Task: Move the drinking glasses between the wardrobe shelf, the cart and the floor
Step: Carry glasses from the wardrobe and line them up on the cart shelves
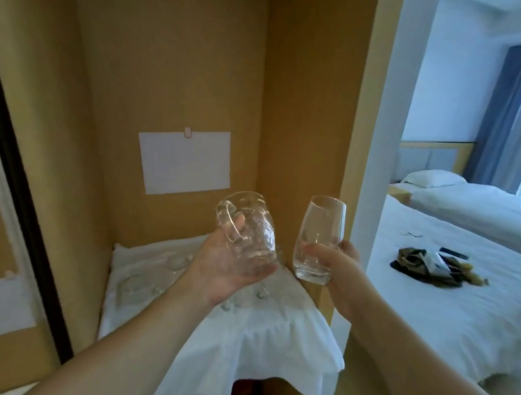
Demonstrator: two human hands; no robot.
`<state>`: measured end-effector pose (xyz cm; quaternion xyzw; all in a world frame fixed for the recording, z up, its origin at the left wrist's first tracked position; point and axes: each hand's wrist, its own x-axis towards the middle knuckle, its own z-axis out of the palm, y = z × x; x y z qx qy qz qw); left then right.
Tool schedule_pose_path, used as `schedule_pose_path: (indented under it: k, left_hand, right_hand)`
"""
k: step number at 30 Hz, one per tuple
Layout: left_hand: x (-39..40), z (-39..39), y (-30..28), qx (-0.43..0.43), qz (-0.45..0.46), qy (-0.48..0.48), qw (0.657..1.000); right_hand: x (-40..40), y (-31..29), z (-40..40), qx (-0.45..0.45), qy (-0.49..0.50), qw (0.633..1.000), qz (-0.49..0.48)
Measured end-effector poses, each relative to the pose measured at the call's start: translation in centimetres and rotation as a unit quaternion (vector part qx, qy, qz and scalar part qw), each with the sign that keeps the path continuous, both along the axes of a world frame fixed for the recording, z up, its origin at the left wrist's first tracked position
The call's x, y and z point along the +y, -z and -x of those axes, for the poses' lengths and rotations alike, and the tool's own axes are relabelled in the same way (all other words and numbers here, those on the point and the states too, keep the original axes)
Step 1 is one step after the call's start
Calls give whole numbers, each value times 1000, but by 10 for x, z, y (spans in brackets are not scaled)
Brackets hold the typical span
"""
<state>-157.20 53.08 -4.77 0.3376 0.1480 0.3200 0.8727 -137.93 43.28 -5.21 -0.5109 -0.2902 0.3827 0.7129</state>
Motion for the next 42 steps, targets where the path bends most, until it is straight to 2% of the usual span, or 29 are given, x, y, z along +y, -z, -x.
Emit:
schedule_pose_path:
  k: [2, 6, 17, 20, 23, 29, 36, 42]
  left_hand:
    - [-8, -19, -6, 2, -4, 14, 1000]
    - [-26, -80, -14, 74, -60, -16, 995]
    - [-94, -284, -14, 100, -113, 119, 981]
    - [-120, -345, -10, 103, -120, 161, 974]
    - [-144, -399, -5, 102, -89, 184, 973]
    - [-196, -488, 9, 109, -104, 242, 958]
    - [-237, -569, 24, 140, -111, 353, 919]
    - [-253, -642, 28, 118, -86, 467, 872]
  right_hand:
    - [-11, -1, -15, 16, 9, 1000, -3]
    - [-39, -2, -64, 25, 31, 999, -21]
    - [-155, 4, -233, 47, 96, 989, -107]
    - [-189, 7, -277, 27, 134, 986, -91]
    - [-219, 12, -316, 26, 180, 982, -58]
    - [-285, 30, -387, 25, 243, 969, -27]
    - [-344, 48, -441, 39, 302, 952, -13]
    - [-368, 66, -483, 58, 383, 922, 7]
